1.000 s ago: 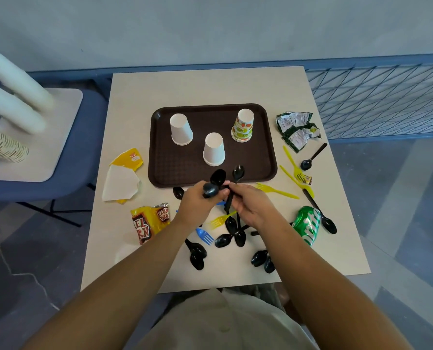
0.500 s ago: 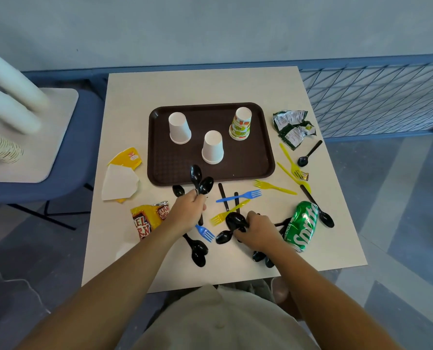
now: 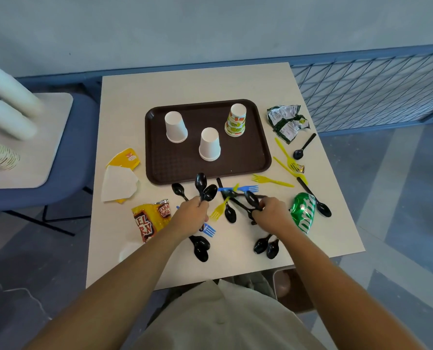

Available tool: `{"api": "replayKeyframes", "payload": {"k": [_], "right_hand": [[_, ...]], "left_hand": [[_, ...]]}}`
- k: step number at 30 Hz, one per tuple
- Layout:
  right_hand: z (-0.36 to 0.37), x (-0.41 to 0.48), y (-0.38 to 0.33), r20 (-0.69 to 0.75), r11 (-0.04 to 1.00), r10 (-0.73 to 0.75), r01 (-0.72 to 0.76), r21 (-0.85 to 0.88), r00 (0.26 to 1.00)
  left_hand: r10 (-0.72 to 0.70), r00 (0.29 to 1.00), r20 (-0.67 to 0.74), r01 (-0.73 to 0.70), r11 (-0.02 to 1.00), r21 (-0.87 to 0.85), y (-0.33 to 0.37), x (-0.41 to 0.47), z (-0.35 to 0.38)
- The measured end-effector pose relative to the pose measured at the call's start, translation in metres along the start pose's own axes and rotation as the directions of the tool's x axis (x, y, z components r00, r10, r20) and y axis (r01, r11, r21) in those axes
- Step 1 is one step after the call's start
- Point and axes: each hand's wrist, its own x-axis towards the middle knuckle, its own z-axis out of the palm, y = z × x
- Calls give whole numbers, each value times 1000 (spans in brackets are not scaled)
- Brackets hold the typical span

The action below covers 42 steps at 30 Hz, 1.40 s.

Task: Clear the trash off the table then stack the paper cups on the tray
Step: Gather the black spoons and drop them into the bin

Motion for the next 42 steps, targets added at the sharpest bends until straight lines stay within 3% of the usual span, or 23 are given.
{"api": "replayKeyframes", "payload": {"k": [5,8,10,13,16,20,24,26,27,31,34,39,42], "right_hand": [[-32,-10,-14,-207,993,-75,93,77,976],[-44,-15,-24,-258,980,-149,177,87,955],[-49,-16,-31,-231,972,-191,217,92,954],[-54,-13,-40,-105,963,-242,252,92,964],[-55,-13,-50,41,916,-241,213,341,970],[-43,-15,-65,77,702,-164,61,710,983],[-14,-29,-73,213,262,-169,-165,951,962],[3,-41,-75,209,141,-204,-183,973,956],[12,-46,-76,177,151,-201,-148,977,963],[34,-63,-77,-30,420,-114,76,905,993],[31,-76,-67,-58,400,-43,71,914,997],[16,-94,-20,-91,511,39,59,857,995],[5,-111,16,-6,476,9,1,879,1000]], "left_hand": [[23,999,-25,-25,996,-91,5,-1,-2],[181,979,-92,-177,983,50,11,-6,-3],[357,928,-105,-325,915,239,14,-9,-4],[484,873,-60,-440,835,331,17,-10,-7],[502,865,-1,-471,811,348,15,-12,-12],[428,903,38,-427,886,179,14,-32,-20],[396,916,-68,-399,916,-37,13,-46,-22],[406,910,-84,-411,909,-60,12,-49,-21],[417,906,-71,-421,906,-52,12,-52,-21],[465,885,39,-465,885,-13,12,-63,-16],[448,884,129,-450,893,-20,7,-70,-8],[354,924,142,-333,930,-155,2,-90,13],[307,941,144,-302,952,-53,2,-102,32]]}}
